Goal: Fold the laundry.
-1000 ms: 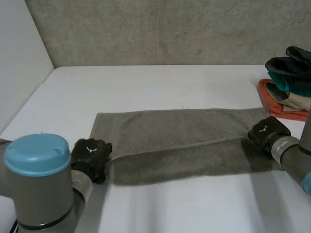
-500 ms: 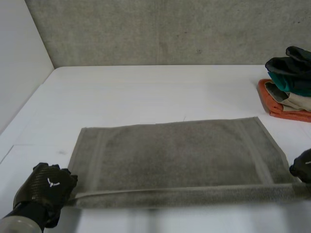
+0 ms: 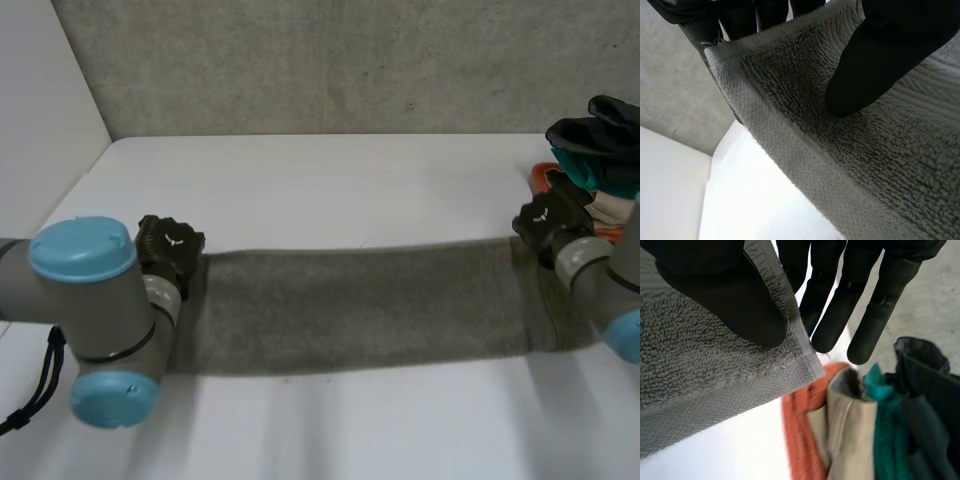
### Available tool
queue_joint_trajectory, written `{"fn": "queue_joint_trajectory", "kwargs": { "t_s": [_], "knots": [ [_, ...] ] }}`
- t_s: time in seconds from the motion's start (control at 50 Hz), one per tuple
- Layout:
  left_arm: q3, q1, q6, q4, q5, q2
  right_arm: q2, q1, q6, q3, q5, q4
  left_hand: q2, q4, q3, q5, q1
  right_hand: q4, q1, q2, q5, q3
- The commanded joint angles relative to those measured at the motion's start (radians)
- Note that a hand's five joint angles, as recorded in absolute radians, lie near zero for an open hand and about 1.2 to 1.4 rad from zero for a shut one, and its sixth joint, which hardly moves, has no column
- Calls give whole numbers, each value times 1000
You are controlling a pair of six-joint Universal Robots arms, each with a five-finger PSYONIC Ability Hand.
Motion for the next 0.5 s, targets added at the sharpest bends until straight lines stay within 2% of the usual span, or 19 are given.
{"fn": "queue_joint_trajectory", "kwargs": {
  "t_s": [0.02,0.06,0.1,0.12,0.14,0.16,0.24,0.32,0.38,0.5],
  "knots": [
    [133,-1,2,5,-28,-105,157,30,1,-163,4,-128,198,195,203,225,235,196,250,214,197,201],
    [178,-7,2,5,-36,-125,182,34,3,-188,7,-142,198,195,203,225,235,196,250,214,197,201],
    [202,-13,3,1,-39,-131,207,48,16,-214,27,-156,117,114,122,144,154,-410,-356,-392,-409,-406],
    [222,-22,6,-1,-39,-134,208,53,29,-219,39,-159,-479,-483,-475,-453,-443,-800,-746,-782,-799,-796],
    [232,-30,8,-1,-42,-134,207,57,53,-222,65,-158,-860,-864,-856,-834,-824,-1026,-971,-1007,-1025,-1021],
    [238,-36,6,-2,-42,-134,201,59,73,-224,81,-156,-1024,-1027,-1019,-997,-987,-1026,-971,-1007,-1025,-1021],
    [255,-57,0,-1,-39,-122,130,60,196,-192,116,-139,-1024,-1027,-1019,-997,-987,-1026,-971,-1007,-1025,-1021],
    [236,-68,0,-4,-42,-90,14,48,297,-90,78,-63,-1024,-1027,-1019,-997,-987,-1026,-971,-1007,-1025,-1021],
    [194,-67,-1,-5,-39,-45,-71,42,343,-6,3,26,-1024,-1027,-1019,-997,-987,-1026,-971,-1007,-1025,-1021],
    [80,-64,-18,-2,-26,38,-170,-88,371,131,-184,169,-1024,-1027,-1019,-997,-987,-963,-909,-945,-962,-958]
  ]
}}
